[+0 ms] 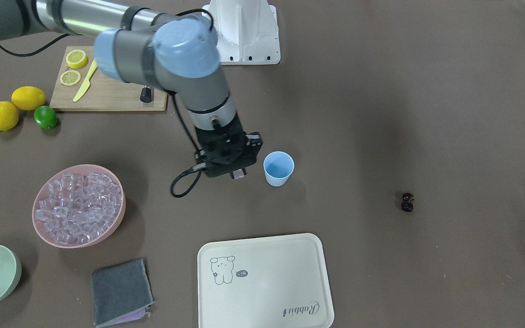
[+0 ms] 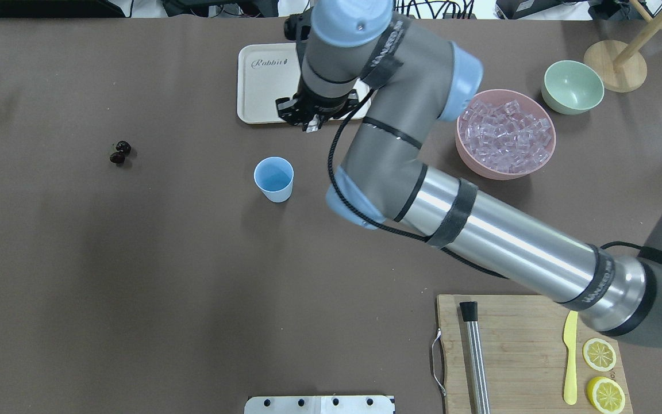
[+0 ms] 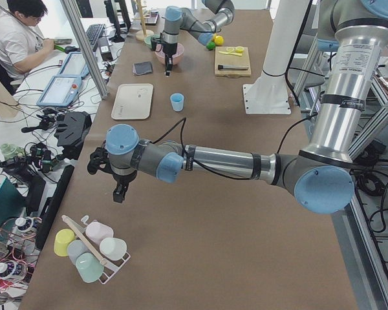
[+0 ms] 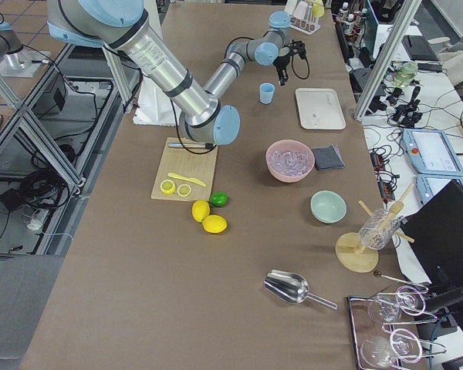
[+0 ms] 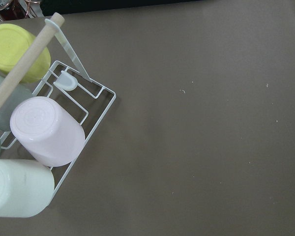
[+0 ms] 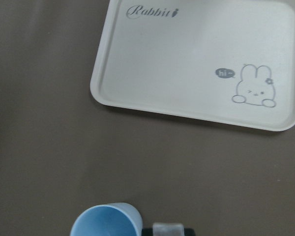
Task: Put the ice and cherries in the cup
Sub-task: 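Carry the ice cube with the right gripper over the blue cup and release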
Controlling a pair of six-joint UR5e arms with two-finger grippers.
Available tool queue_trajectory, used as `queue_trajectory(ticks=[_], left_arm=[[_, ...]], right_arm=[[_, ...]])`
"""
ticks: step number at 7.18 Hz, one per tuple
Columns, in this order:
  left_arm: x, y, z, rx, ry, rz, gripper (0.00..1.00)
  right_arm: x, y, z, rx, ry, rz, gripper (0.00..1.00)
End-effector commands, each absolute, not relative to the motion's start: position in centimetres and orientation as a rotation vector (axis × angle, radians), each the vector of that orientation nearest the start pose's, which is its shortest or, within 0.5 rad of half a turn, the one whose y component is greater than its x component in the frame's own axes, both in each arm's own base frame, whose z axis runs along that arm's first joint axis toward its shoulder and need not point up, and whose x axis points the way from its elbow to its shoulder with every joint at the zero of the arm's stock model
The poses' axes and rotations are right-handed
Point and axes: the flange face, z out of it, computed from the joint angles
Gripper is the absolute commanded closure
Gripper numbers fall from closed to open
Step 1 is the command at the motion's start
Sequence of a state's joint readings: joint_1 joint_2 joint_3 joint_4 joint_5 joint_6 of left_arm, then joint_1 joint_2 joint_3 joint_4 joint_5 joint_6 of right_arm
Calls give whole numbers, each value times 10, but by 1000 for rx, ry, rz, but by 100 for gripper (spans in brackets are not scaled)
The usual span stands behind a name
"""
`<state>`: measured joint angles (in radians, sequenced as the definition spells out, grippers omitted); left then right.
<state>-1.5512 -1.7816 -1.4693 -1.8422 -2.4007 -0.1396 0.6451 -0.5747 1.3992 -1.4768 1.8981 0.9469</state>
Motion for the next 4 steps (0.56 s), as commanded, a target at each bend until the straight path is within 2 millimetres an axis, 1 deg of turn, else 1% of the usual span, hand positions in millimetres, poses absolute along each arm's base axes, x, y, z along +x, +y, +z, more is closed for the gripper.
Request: queue_trajectory(ticks=[1, 2, 3, 4], left_arm=[[-44, -598, 560, 291, 845, 54, 2], [-43, -599, 559, 292, 846, 56, 2], [-41, -599, 561, 286, 846, 60, 2], [-41, -598, 562, 286, 846, 60, 3]], right_arm=[[-612, -503, 70, 340, -871, -130, 100], [-633, -497, 82, 357, -863, -138, 100], [-639, -490, 83, 355, -864, -147, 100], [-640, -489, 89, 351, -857, -149, 100]])
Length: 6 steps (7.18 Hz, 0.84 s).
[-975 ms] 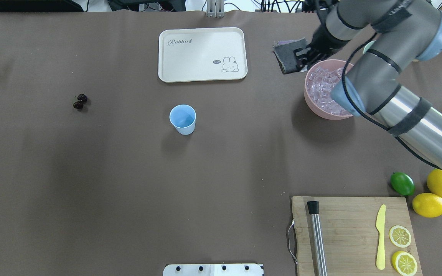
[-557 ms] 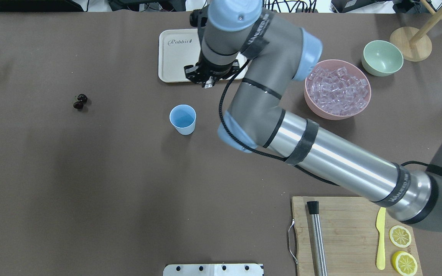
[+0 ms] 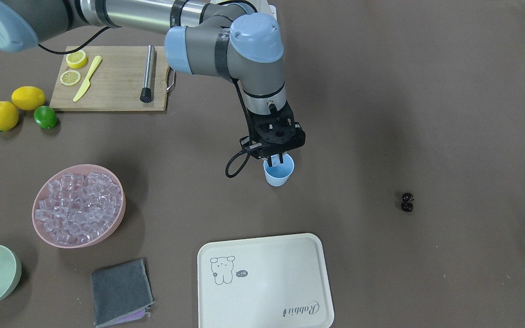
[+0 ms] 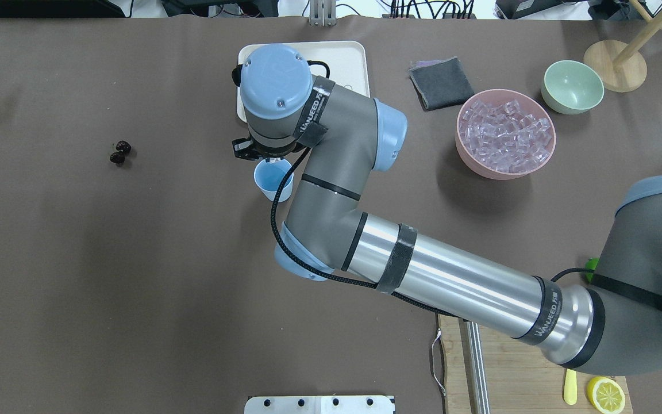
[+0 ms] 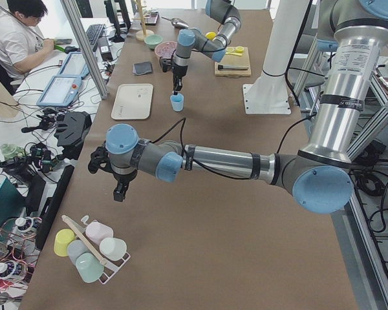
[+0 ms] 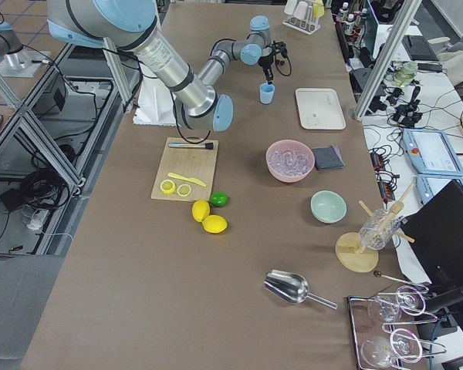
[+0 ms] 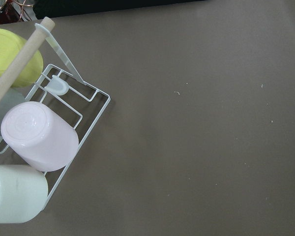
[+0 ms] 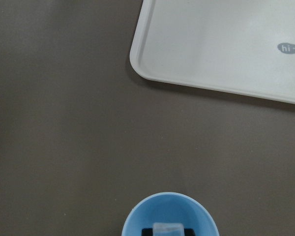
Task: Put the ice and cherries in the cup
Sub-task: 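Carry the ice cube with the right gripper over the blue cup and release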
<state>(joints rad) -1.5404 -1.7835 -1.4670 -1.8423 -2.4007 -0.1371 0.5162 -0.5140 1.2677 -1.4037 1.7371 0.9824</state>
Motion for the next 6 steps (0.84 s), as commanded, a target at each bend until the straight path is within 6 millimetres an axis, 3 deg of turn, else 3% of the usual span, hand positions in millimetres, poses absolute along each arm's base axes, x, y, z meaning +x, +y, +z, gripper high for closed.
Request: queue_trajectory(ticks=[1, 3, 4, 5, 6], left_arm=[[-40, -598, 562, 284, 846, 61, 2], [-40, -597, 564, 281, 846, 58, 2], [-40, -597, 564, 281, 846, 58, 2], [-40, -597, 565, 279, 846, 57, 2], [-39, -597, 566, 277, 847, 58, 3]], right_arm=[[-640, -494, 94, 353, -845, -151, 89], [-638, -502, 97, 371, -828, -139, 2], [-627, -507, 88, 372, -840, -138, 1], [-592, -520, 75, 362, -873, -124, 1], [-527, -541, 86, 289, -898, -120, 2]])
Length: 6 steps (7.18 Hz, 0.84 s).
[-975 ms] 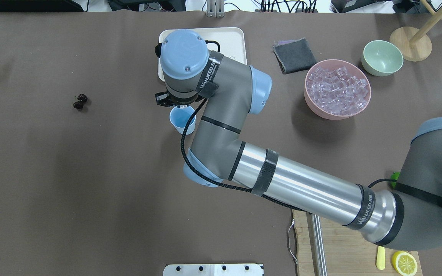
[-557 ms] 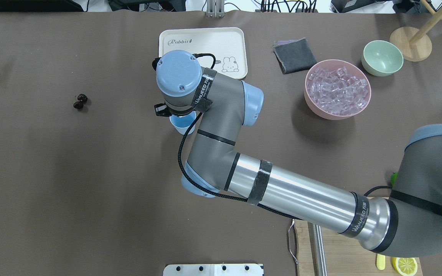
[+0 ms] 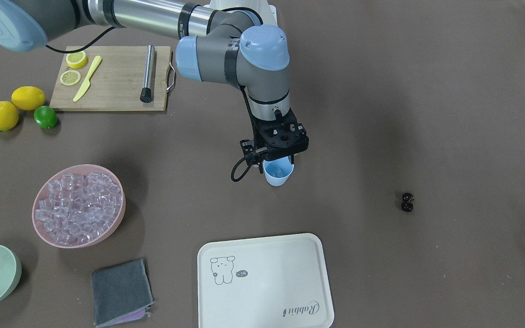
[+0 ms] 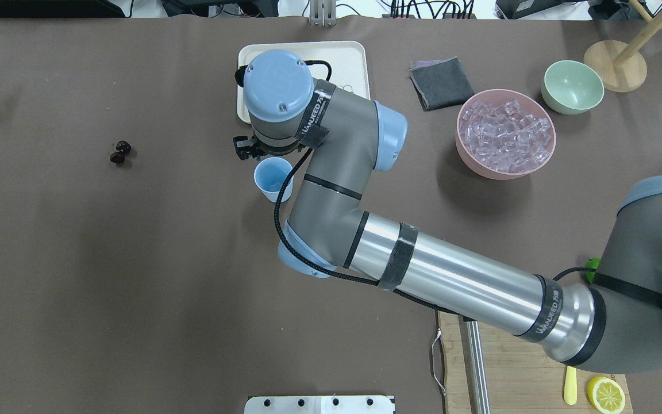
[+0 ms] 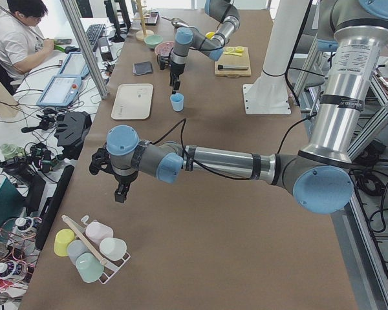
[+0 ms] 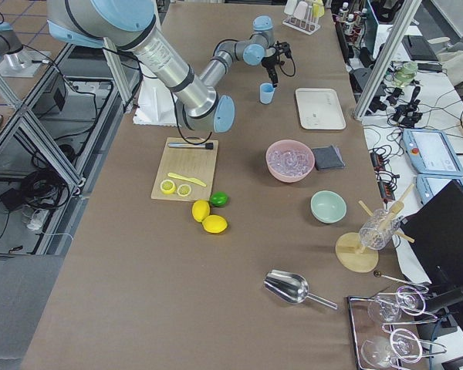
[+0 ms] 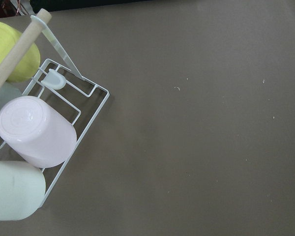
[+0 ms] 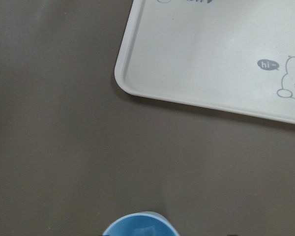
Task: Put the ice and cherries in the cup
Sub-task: 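Carry the ice cube with the right gripper over the blue cup and release, then return the right gripper to the pink bowl and grasp another ice cube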
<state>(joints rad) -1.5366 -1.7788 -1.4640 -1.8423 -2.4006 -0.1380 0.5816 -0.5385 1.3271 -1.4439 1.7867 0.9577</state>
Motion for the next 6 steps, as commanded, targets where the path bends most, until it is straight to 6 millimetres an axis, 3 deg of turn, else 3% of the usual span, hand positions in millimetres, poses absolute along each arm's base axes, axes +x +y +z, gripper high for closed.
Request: queue_trajectory(ticks=[1, 3, 4, 6], left_arm=[[-39, -598, 565, 278, 847, 57, 2], [-39, -598, 564, 279, 847, 58, 2], [-38, -598, 564, 278, 847, 58, 2], [-38, -598, 565, 284, 846, 60, 3]], right_arm=[[-461, -547, 142, 293, -899, -155, 2], [-385, -579, 253, 326, -776, -274, 2], [-367, -590, 284, 369, -712, -408, 2], [-332, -625, 317, 356, -721, -546, 6]])
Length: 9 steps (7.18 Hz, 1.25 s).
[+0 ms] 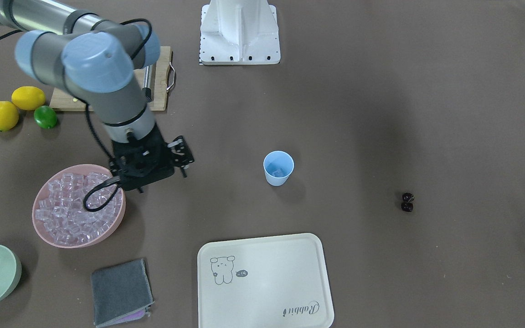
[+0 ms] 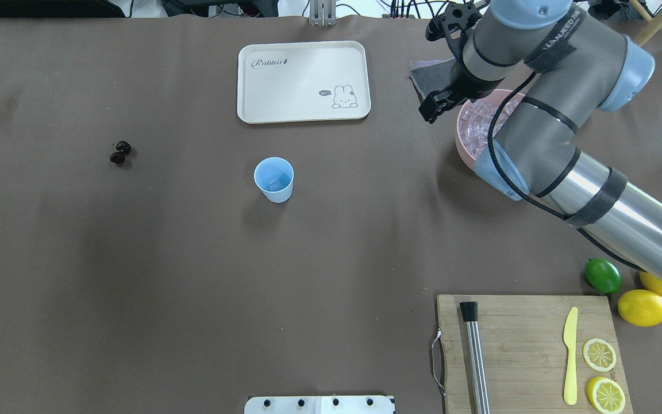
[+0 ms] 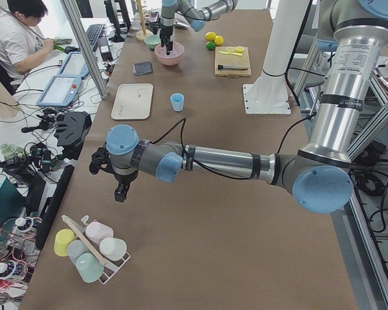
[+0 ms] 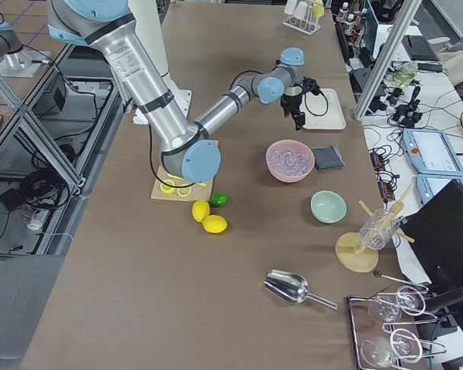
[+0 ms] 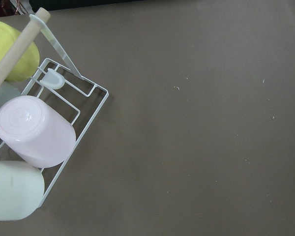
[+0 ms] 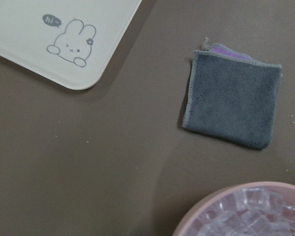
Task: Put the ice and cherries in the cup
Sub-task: 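Return the right gripper to the pink bowl and grasp another ice cube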
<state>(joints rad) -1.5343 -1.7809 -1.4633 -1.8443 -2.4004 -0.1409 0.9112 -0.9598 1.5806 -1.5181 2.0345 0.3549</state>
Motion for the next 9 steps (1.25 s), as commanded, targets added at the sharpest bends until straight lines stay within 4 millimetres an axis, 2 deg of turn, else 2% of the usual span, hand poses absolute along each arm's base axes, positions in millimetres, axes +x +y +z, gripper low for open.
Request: queue_trajectory(ticks=[1, 2, 3, 5, 6, 7, 9], left_arm=[[-38, -599, 568, 291, 846, 63, 3], [-38, -600, 569, 290, 846, 63, 3], [-38, -600, 567, 293, 846, 64, 2], [-38, -600, 568, 291, 846, 62, 2], [-38, -600, 569, 290, 848, 63, 2], [-38, -600, 570, 288, 848, 62, 2], [-38, -600, 570, 288, 846, 62, 2]], right_arm=[[-331, -635, 333, 371, -716, -618, 6], [-338, -645, 358, 390, -721, -632, 6], [-340, -647, 389, 429, -733, -641, 6], [-340, -643, 401, 441, -741, -649, 6], [-347, -635, 402, 439, -748, -654, 6], [-354, -628, 412, 426, -742, -670, 6], [-352, -625, 419, 417, -743, -675, 6]])
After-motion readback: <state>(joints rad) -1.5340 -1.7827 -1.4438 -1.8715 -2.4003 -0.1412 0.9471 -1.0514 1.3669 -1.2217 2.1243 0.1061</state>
